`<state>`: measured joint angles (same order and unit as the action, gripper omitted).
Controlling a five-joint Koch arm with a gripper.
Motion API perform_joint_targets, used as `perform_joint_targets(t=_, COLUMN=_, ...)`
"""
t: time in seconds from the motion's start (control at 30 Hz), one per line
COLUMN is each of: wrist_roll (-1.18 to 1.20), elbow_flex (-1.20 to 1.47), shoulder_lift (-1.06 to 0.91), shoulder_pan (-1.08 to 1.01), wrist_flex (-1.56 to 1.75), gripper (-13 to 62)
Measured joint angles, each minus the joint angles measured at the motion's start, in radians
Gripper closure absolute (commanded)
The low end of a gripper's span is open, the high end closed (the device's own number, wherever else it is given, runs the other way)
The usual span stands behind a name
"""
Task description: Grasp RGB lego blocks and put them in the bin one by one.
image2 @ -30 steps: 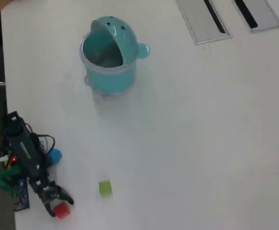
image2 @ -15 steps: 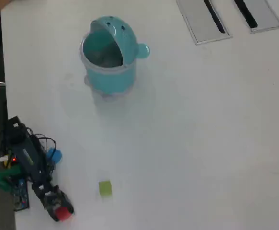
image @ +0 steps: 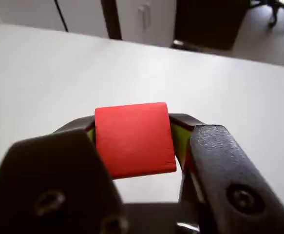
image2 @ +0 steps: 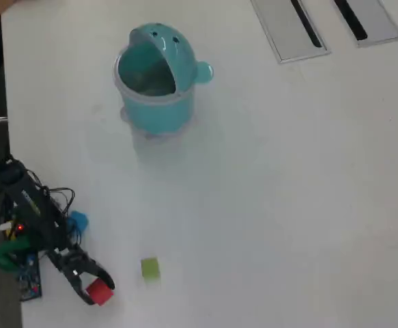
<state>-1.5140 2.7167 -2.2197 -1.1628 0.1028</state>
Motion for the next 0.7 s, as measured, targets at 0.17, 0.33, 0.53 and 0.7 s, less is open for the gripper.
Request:
perform_joint_targets(t=0.17, wrist_roll=0.009, elbow_flex=-0.003, shoulder_lift=-0.072, shoulder_pan=0.133, wrist_flex=0.0, gripper=46.8)
perform_joint_targets(t=0.33, wrist_roll=0.011, elbow_flex=-0.002, shoulder_lift=-0.072, shoulder_pan=0.219, wrist_flex=0.0, gripper=46.8)
perform_joint_targets(t=0.53, wrist_roll=0.006, elbow_flex=-0.207, shoulder_lift=-0.072, shoulder_pan=0.411, wrist_flex=0.002, gripper=46.9)
perform_joint_targets(t=0.7, wrist_roll=-0.028, elbow_flex=-0.222, shoulder_lift=-0.072, shoulder_pan=0.534, wrist_flex=0.002, gripper=46.9)
